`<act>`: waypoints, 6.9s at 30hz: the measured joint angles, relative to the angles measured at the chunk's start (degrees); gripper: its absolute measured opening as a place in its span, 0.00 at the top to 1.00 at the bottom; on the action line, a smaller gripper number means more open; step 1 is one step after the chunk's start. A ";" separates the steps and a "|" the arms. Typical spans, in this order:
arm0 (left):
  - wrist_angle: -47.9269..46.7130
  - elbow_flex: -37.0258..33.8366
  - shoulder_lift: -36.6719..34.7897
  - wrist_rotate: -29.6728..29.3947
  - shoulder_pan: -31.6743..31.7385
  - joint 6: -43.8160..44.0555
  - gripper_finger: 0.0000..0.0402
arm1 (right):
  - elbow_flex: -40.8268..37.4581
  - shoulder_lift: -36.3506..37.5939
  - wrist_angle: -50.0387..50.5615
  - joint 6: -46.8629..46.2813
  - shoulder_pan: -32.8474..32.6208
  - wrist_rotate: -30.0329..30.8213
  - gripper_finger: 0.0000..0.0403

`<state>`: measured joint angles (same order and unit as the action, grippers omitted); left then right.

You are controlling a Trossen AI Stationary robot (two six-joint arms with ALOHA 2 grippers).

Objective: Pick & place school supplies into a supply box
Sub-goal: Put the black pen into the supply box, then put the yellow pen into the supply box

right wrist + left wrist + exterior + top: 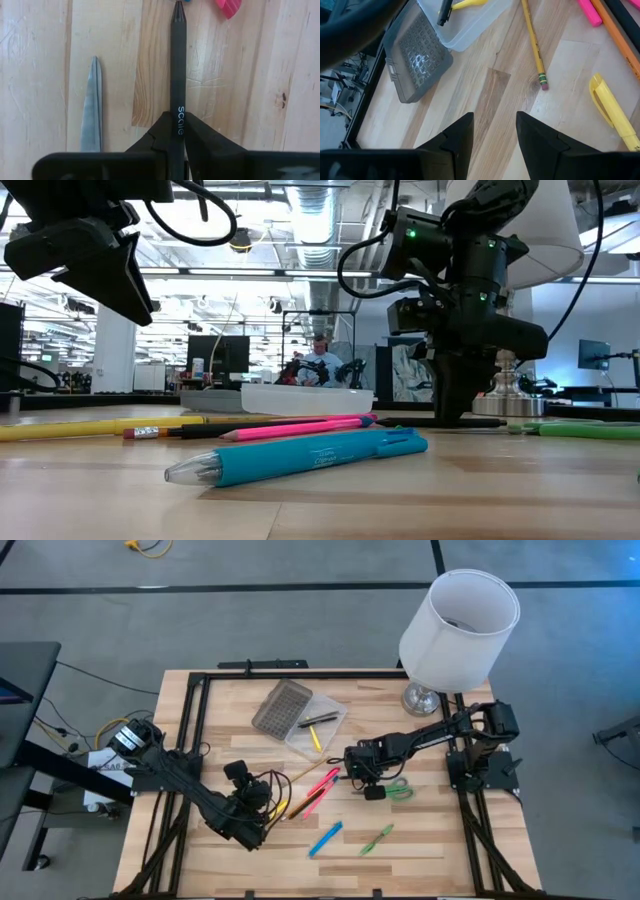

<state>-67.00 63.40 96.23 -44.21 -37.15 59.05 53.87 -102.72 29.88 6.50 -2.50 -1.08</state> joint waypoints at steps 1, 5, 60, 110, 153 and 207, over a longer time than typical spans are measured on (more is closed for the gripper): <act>0.00 0.01 0.00 0.00 -0.02 0.00 0.64 | 0.00 0.00 -0.06 0.00 0.00 0.00 0.92; 0.02 0.01 0.00 0.00 -0.02 0.00 0.64 | -0.04 0.00 -0.19 0.00 0.00 -0.02 0.91; 1.98 -4.29 0.05 0.36 -0.15 0.76 0.64 | 4.31 5.21 6.23 8.47 1.78 10.87 0.94; 2.58 -4.26 0.04 0.42 -0.17 1.75 0.64 | 10.58 -5.68 -29.96 39.39 14.46 16.80 0.71; 30.02 -4.65 1.76 25.57 6.33 1.61 0.64 | 10.54 13.07 6.82 12.91 -5.40 5.64 0.70; 27.50 -9.68 4.76 39.47 11.21 -11.96 0.91 | 10.54 13.00 7.39 9.23 -6.43 5.64 0.70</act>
<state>-39.50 53.71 100.99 -4.73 -25.94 47.09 64.40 -89.71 37.28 15.73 -8.93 4.56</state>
